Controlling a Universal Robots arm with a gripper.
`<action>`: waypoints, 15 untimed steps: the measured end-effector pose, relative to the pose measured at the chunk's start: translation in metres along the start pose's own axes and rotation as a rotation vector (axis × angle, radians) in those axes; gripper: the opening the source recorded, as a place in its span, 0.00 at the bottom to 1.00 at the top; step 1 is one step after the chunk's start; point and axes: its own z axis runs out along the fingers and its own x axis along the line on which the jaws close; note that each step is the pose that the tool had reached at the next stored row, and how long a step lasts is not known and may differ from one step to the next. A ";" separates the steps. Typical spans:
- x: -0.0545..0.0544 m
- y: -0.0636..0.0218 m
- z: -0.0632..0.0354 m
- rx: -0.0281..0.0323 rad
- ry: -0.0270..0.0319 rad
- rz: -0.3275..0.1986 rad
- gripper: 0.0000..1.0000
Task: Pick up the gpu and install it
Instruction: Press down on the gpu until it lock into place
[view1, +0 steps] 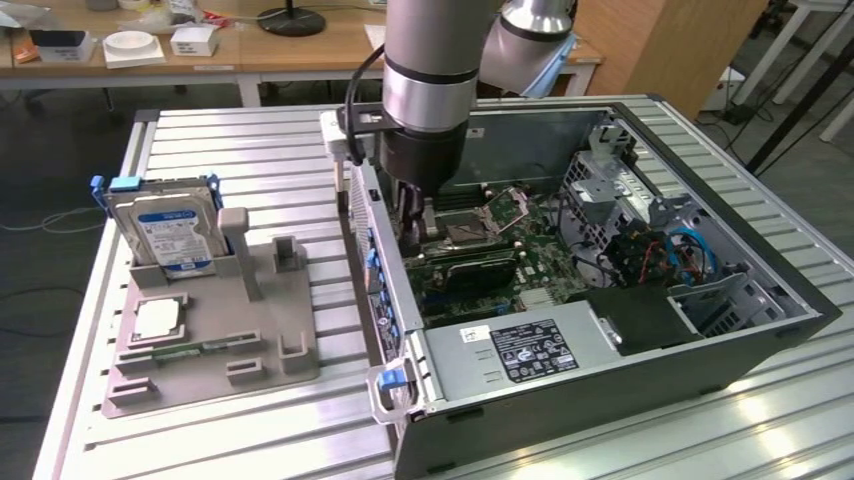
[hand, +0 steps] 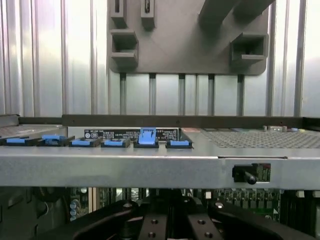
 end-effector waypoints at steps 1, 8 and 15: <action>0.000 0.0000 -0.0018 -0.0011 -0.0001 0.000 0.11; 0.000 -0.0001 -0.0090 -0.0086 0.0000 0.000 0.11; 0.000 0.0000 -0.0159 -0.0093 -0.0001 0.001 0.11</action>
